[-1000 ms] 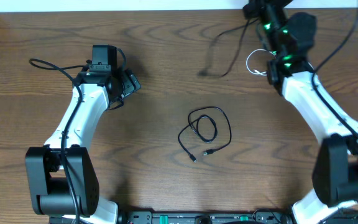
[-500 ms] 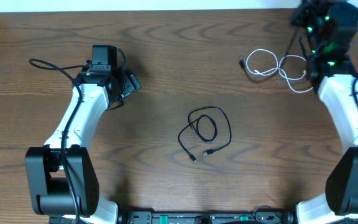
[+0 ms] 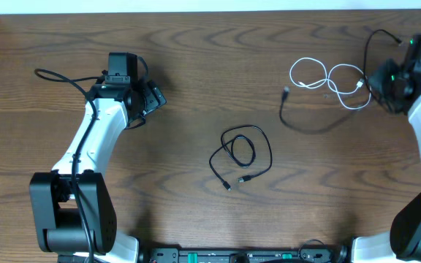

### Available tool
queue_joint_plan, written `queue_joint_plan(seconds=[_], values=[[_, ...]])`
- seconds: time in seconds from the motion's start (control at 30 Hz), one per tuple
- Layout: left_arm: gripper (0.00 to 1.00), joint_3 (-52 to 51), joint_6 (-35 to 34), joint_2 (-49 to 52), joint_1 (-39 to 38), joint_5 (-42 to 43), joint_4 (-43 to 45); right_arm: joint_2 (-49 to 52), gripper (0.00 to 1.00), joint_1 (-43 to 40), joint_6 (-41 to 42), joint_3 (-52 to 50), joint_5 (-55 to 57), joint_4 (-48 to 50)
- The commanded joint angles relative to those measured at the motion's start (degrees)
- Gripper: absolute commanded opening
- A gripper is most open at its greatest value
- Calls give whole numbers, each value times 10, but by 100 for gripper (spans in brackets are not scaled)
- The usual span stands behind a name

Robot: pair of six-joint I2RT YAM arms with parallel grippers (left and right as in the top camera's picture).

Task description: Untangle cables

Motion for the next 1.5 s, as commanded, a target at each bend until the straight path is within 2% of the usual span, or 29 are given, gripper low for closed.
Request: queue_joint_plan(seconds=[0.0,0.07,0.13,0.17,0.23,0.27,0.3,0.4,0.43,0.5,0.53,0.57,0.6,0.63,0.67,0.7,0.8,0.93,1.03,1.27,1.4,1.47], values=[[91,1,-3,5,2,-3,0,-8,1,-18,8,2,54,-77],[91,1,-3,5,2,-3,0,-8,4,-26,8,2,88,-125],[91,1,-3,5,2,-3,0,-8,16,-33,8,2,107,-161],[91,1,-3,5,2,-3,0,-8,28,-37,7,2,107,-175],[91,1,-3,5,2,-3,0,-8,75,-40,5,2,108,-197],[91,1,-3,5,2,-3,0,-8,93,-39,-2,2,108,-202],[91,1,-3,5,2,-4,0,-8,99,-39,-13,2,108,-205],[91,1,-3,5,2,-3,0,-8,99,-38,-45,2,87,-213],[88,1,-3,5,2,-1,0,-8,98,-38,-62,2,64,-215],[59,1,-3,5,2,7,0,-8,88,-37,-96,2,7,-216],[36,1,-2,5,2,19,1,-7,80,-34,-122,2,-30,-216],[30,1,-2,5,1,25,2,-7,73,-31,-140,2,-48,-216],[19,1,5,5,0,40,4,-7,54,-26,-167,2,-66,-216],[9,1,11,5,-2,52,7,-7,24,-21,-184,2,-68,-217],[8,1,14,5,-6,59,7,-7,9,-16,-188,2,-64,-219],[8,1,15,5,-10,61,7,-7,1,-10,-188,2,-57,-224],[8,1,15,5,-29,64,7,-7,2,19,-187,2,-53,-236],[8,1,15,5,-64,117,9,-7,23,66,-188,2,-64,-232],[9,1,19,5,-98,131,5,-5,33,105,-188,2,-63,-224],[12,1,42,5,-172,207,-18,10,37,175,-193,2,-63,-194],[15,1,79,6,-229,196,-15,24,38,179,-205,2,-63,-192],[16,1,81,7,-258,161,-12,31,38,179,-205,2,-64,-189]])
